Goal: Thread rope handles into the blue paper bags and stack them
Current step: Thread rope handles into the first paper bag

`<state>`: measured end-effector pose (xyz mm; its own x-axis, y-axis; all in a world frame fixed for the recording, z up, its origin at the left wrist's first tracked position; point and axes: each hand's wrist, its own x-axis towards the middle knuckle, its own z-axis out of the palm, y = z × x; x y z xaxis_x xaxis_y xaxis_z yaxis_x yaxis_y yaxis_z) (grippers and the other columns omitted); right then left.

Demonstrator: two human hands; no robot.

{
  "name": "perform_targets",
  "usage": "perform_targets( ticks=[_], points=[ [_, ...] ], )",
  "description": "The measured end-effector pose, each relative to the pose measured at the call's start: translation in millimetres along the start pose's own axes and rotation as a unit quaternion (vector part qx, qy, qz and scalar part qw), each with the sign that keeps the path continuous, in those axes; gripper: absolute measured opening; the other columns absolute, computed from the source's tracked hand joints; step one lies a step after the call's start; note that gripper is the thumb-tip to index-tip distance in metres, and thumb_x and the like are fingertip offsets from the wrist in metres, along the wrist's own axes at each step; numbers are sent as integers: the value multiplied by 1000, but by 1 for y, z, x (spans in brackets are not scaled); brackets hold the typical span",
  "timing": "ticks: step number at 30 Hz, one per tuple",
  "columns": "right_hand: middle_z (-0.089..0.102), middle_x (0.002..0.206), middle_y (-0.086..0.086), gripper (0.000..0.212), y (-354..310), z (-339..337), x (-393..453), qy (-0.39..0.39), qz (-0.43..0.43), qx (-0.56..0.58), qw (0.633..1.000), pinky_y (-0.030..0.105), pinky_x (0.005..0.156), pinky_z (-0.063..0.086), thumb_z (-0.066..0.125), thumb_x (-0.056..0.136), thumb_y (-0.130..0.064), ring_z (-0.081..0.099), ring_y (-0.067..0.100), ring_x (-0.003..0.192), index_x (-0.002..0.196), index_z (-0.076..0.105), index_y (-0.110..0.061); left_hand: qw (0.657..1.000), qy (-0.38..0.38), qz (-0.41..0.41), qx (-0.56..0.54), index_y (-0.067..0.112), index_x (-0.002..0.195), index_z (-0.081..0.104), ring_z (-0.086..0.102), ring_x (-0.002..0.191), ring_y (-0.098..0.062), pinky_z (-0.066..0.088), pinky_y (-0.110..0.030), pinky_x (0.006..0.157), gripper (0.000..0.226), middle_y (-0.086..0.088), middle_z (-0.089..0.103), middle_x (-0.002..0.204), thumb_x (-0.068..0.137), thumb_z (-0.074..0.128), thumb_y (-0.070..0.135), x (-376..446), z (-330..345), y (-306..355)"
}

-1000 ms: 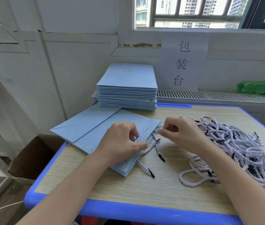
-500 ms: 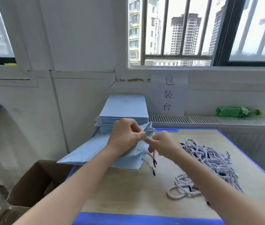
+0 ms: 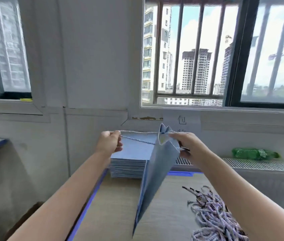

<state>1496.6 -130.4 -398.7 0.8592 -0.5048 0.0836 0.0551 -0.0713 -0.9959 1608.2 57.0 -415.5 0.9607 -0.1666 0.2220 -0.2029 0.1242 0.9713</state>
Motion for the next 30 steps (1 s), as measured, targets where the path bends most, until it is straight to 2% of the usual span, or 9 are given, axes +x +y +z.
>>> perform_targets(
  ticks=[3,7,10,15,18,23,26,28,30],
  points=[
    [42,49,2,32,9,-25,12,50,-12,-29,998,13,32,19,63,88,-19,31,8,32,60,49,-14,992,36,10,123,9,70,46,45,35,-7,41,-25,48,27,-5,47,59,97,45,8,11,-27,-19],
    [51,45,0,35,27,-50,19,128,-65,-249,958,20,42,33,60,86,-13,39,14,41,51,54,-11,983,36,2,181,8,59,53,48,49,-22,42,-33,65,24,-4,54,45,69,63,27,12,-52,-35],
    [55,48,3,35,40,-51,18,115,-56,-371,920,23,50,38,56,84,-13,47,16,47,49,57,-9,975,13,-32,220,11,48,49,48,49,-22,42,-30,60,22,-3,53,40,57,58,29,10,-58,-44],
    [64,53,4,30,69,-43,25,54,-4,-451,891,18,46,43,54,82,-14,52,11,40,52,58,-12,977,-16,-89,194,5,66,46,53,46,-20,48,-22,40,24,-11,58,53,86,55,-3,2,-60,-66],
    [63,52,0,26,76,-41,25,53,-10,-432,900,11,34,34,52,87,-10,46,1,30,62,61,-5,988,-29,-86,123,4,79,50,57,53,-19,49,-19,40,16,-13,58,66,92,46,-6,-1,-59,-65],
    [59,48,2,27,71,-43,23,74,-28,-407,910,13,36,36,47,84,2,46,10,36,63,63,-4,987,-57,-58,142,5,69,55,46,37,-3,37,-13,37,33,-8,53,63,83,34,-16,-3,-58,-54],
    [54,56,10,28,73,-44,19,75,-25,-336,939,29,52,44,44,85,10,45,20,53,61,52,-4,986,-83,-77,119,4,81,58,51,50,-10,43,-16,43,22,-7,58,70,92,40,-3,-6,-45,-47],
    [46,66,7,35,70,-34,10,78,-40,-231,969,23,53,44,38,93,11,39,18,59,63,44,-5,984,-115,-103,91,5,89,59,57,62,-17,49,-20,52,19,-9,63,81,97,44,12,-9,-31,-44],
    [40,62,6,44,65,-25,6,70,-41,-179,980,13,41,37,28,98,7,37,17,56,57,41,-5,977,-155,-120,87,5,97,58,62,71,-19,53,-24,61,24,-11,65,92,99,46,26,-13,-14,-42]
  ],
)
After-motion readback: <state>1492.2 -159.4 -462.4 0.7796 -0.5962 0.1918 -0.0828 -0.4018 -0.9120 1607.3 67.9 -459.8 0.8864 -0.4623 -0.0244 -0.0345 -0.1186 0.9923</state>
